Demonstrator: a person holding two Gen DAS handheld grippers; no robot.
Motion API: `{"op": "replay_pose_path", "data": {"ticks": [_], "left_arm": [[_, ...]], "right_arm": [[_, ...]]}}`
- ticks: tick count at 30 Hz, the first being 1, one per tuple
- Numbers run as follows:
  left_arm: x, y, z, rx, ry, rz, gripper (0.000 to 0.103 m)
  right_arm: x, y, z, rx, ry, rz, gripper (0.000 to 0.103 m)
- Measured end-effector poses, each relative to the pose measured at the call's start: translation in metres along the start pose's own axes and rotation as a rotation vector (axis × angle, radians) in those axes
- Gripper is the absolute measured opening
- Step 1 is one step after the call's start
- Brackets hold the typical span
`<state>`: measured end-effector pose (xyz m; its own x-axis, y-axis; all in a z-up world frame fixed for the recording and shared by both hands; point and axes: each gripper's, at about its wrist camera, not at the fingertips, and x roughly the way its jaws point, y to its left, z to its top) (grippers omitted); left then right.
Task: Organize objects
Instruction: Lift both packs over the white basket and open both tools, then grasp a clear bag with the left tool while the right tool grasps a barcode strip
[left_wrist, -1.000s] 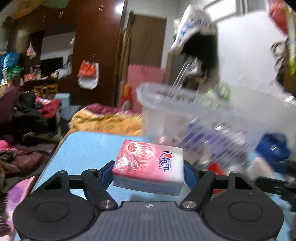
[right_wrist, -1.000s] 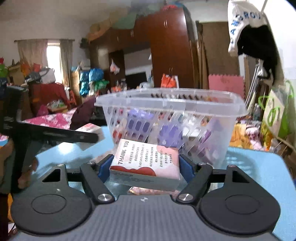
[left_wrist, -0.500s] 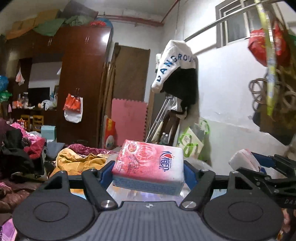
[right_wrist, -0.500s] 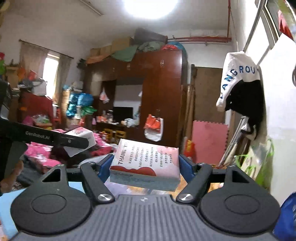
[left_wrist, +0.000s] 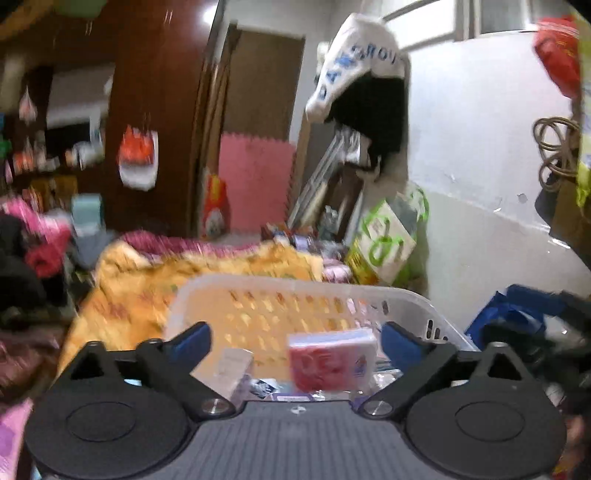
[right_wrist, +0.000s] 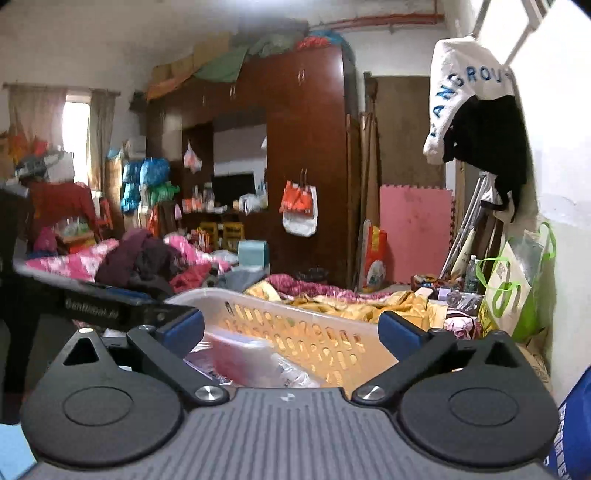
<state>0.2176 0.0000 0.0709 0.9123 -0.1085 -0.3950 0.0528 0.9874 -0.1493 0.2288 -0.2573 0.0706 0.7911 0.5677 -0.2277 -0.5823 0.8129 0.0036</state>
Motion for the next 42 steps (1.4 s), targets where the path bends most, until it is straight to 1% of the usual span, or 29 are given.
{"op": "replay_pose_path", "data": {"ticks": [3,4,5,7,8,9,10,11,12,13,15,16,17,18,21,22,23,26,28,29,31,34,36,38,39,40,41,42], "left_arm": [[-0.033,0.001,-0.020,0.034,-0.092,-0.040,0.103],[-0.044,0.002,-0.032,0.040,-0.117,-0.039,0.103],[-0.052,0.003,-0.042,0.043,-0.125,-0.034,0.103],[-0.055,0.008,-0.065,0.053,-0.074,-0.036,0.103],[-0.053,0.012,-0.074,0.037,-0.058,-0.028,0.103],[-0.050,0.017,-0.083,0.014,-0.025,-0.018,0.103],[-0.044,0.022,-0.092,-0.015,0.020,-0.019,0.102],[-0.040,0.027,-0.096,-0.028,0.044,-0.026,0.101],[-0.035,0.030,-0.100,-0.033,0.065,-0.027,0.098],[-0.030,0.031,-0.103,-0.032,0.076,-0.018,0.095],[-0.026,0.032,-0.108,-0.027,0.084,0.024,0.094],[-0.026,0.031,-0.109,-0.021,0.091,0.035,0.093],[-0.026,0.031,-0.110,-0.019,0.092,0.038,0.093],[-0.027,0.032,-0.111,-0.022,0.091,0.037,0.093],[-0.024,0.033,-0.112,-0.025,0.102,0.048,0.089],[-0.023,0.032,-0.113,-0.022,0.107,0.054,0.087],[-0.023,0.033,-0.115,-0.019,0.115,0.059,0.087],[-0.017,0.028,-0.115,-0.006,0.142,0.061,0.079],[-0.015,0.023,-0.117,0.000,0.158,0.055,0.072],[-0.015,0.021,-0.119,0.010,0.166,0.050,0.072],[-0.011,0.013,-0.121,0.043,0.178,0.068,0.071],[-0.006,0.008,-0.121,0.052,0.194,0.086,0.071],[-0.007,0.006,-0.122,0.066,0.190,0.096,0.071],[-0.007,0.005,-0.123,0.080,0.184,0.099,0.066],[-0.007,0.003,-0.123,0.089,0.180,0.096,0.059],[-0.009,0.002,-0.123,0.101,0.174,0.095,0.048],[-0.010,-0.001,-0.124,0.115,0.172,0.103,0.042],[-0.010,-0.003,-0.125,0.128,0.177,0.096,0.037]], "right_arm": [[-0.033,-0.003,-0.017,0.001,-0.051,0.044,0.103],[-0.042,-0.002,-0.027,-0.008,-0.042,0.051,0.103],[-0.046,-0.002,-0.037,-0.018,-0.015,0.055,0.103],[-0.045,-0.005,-0.061,-0.023,0.085,0.056,0.103],[-0.042,-0.007,-0.074,-0.011,0.132,0.053,0.103],[-0.037,-0.009,-0.083,0.005,0.171,0.039,0.103],[-0.029,-0.012,-0.094,0.039,0.227,0.017,0.103],[-0.022,-0.015,-0.101,0.059,0.271,0.006,0.103],[-0.015,-0.018,-0.107,0.072,0.306,0.001,0.102],[-0.009,-0.020,-0.113,0.082,0.317,0.003,0.100],[-0.001,-0.024,-0.118,0.118,0.327,0.013,0.087],[0.004,-0.025,-0.119,0.128,0.333,0.027,0.084],[0.004,-0.024,-0.121,0.126,0.334,0.032,0.076],[0.005,-0.023,-0.122,0.120,0.334,0.026,0.065],[0.009,-0.021,-0.129,0.106,0.352,0.022,0.054],[0.010,-0.020,-0.131,0.097,0.366,0.017,0.044],[0.008,-0.021,-0.133,0.095,0.375,0.012,0.041],[-0.002,-0.019,-0.133,0.061,0.343,-0.011,0.039],[-0.007,-0.018,-0.133,0.042,0.327,-0.024,0.039],[-0.007,-0.017,-0.132,0.038,0.320,-0.029,0.039],[-0.010,-0.017,-0.132,0.038,0.308,-0.038,0.039],[-0.010,-0.018,-0.130,0.046,0.295,-0.040,0.038],[-0.012,-0.018,-0.129,0.051,0.287,-0.040,0.038],[-0.012,-0.019,-0.129,0.058,0.282,-0.031,0.038],[-0.013,-0.019,-0.128,0.059,0.281,-0.030,0.038],[-0.014,-0.018,-0.128,0.058,0.274,-0.031,0.038],[-0.015,-0.018,-0.128,0.056,0.267,-0.032,0.038],[-0.016,-0.018,-0.128,0.055,0.260,-0.032,0.038]]}}
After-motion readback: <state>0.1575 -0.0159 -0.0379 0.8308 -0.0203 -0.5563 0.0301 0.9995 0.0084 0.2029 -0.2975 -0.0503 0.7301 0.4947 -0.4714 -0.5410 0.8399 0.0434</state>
